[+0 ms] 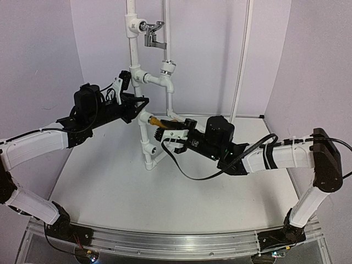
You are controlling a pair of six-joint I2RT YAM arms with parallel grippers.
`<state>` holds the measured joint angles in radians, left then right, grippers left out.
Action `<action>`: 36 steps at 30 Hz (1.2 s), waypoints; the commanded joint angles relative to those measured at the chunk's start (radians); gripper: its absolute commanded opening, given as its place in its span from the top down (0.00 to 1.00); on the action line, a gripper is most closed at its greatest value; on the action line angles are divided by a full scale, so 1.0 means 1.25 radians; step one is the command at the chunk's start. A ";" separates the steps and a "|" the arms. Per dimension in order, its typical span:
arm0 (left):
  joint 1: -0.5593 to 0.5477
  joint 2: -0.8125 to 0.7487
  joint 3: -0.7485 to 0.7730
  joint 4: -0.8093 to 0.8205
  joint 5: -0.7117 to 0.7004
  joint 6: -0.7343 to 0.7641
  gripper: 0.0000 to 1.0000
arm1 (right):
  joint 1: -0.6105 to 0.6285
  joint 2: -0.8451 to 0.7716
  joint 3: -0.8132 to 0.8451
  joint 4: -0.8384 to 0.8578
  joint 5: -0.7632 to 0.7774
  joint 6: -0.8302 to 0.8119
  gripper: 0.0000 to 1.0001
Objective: Install the water faucets
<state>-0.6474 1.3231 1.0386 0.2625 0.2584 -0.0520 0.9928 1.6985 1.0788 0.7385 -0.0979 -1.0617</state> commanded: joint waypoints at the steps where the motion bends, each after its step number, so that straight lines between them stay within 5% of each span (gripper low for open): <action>1: -0.026 0.030 -0.020 -0.129 0.127 -0.144 1.00 | 0.000 0.014 0.055 -0.030 0.072 0.335 1.00; 9: -0.026 0.033 -0.019 -0.130 0.129 -0.146 1.00 | 0.000 0.023 0.111 -0.165 0.244 0.957 1.00; 21: -0.026 0.036 -0.018 -0.130 0.128 -0.145 1.00 | -0.032 0.016 0.069 -0.187 0.080 1.807 1.00; 26: -0.026 0.036 -0.018 -0.129 0.125 -0.145 1.00 | -0.039 0.016 0.092 -0.149 0.006 1.877 0.99; 36: -0.026 0.027 -0.022 -0.130 0.103 -0.141 1.00 | -0.045 -0.058 0.061 -0.184 0.037 1.628 0.30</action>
<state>-0.6430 1.3285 1.0386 0.2707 0.2658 -0.0509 0.9482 1.6960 1.1711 0.5324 -0.1103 1.1206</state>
